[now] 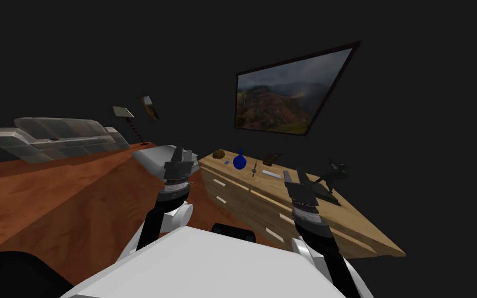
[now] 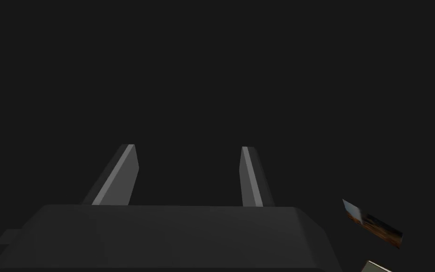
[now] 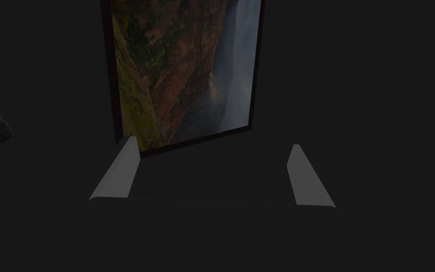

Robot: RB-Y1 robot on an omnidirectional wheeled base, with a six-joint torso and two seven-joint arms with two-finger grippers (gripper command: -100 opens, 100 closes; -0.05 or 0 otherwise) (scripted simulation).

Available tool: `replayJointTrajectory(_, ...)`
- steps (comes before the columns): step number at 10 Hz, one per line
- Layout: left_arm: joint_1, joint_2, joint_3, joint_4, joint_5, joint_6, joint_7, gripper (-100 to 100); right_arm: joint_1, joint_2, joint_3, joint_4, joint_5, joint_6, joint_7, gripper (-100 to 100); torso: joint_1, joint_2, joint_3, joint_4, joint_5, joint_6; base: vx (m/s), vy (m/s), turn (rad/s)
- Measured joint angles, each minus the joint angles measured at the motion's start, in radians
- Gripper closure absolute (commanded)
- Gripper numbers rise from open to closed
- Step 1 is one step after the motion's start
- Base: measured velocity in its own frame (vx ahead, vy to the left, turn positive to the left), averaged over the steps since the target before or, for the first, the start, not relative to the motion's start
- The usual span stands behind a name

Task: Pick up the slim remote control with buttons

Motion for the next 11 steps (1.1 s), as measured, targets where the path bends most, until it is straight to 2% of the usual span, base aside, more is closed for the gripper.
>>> replayJointTrajectory(1,0.0,0.0,0.0,0.0,0.0,0.0,0.0,0,0.032,-0.027,-0.015,0.009,-0.001,-0.015,-0.016,-100,-0.001,0.0,0.0,0.0,0.0,0.0,-0.041,0.026,0.074)
replayJointTrajectory(2,0.0,0.0,0.0,0.0,0.0,0.0,0.0,0,0.044,-0.047,-0.026,0.015,-0.003,-0.023,-0.026,-100,-0.002,-0.002,-0.001,0.0,-0.001,0.001,-0.03,0.035,0.255)
replayJointTrajectory(4,0.0,0.0,0.0,0.0,0.0,0.0,0.0,0,0.086,-0.11,-0.075,0.045,-0.009,-0.041,-0.061,-100,-0.002,-0.003,-0.002,-0.001,0.0,0.0,-0.034,0.045,0.447)
replayJointTrajectory(5,0.0,0.0,0.0,0.0,0.0,0.0,0.0,0,0.115,-0.145,-0.107,0.054,-0.011,-0.049,-0.085,-100,-0.002,-0.003,-0.002,-0.001,0.0,0.0,-0.021,0.027,0.114)
replayJointTrajectory(6,0.0,0.0,0.0,0.0,0.0,0.0,0.0,0,0.129,-0.163,-0.115,0.059,-0.008,-0.05,-0.095,-100,-0.003,-0.003,-0.002,-0.001,-0.001,0.001,-0.019,0.03,0.268)
replayJointTrajectory(7,0.0,0.0,0.0,0.0,0.0,0.0,0.0,0,0.165,-0.191,-0.134,0.066,-0.006,-0.059,-0.107,-100,-0.003,-0.004,-0.002,-0.001,-0.001,0.0,-0.021,0.03,0.398)
replayJointTrajectory(9,0.0,0.0,0.0,0.0,0.0,0.0,0.0,0,0.222,-0.259,-0.197,0.123,0.003,-0.09,-0.149,-100,-0.003,-0.004,-0.002,-0.001,-0.001,0.0,-0.019,0.028,0.335)
replayJointTrajectory(11,0.0,0.0,0.0,0.0,0.0,0.0,0.0,0,0.277,-0.307,-0.229,0.145,0.016,-0.102,-0.171,-100,-0.004,-0.004,-0.003,-0.001,-0.001,0.0,-0.01,0.021,0.392)
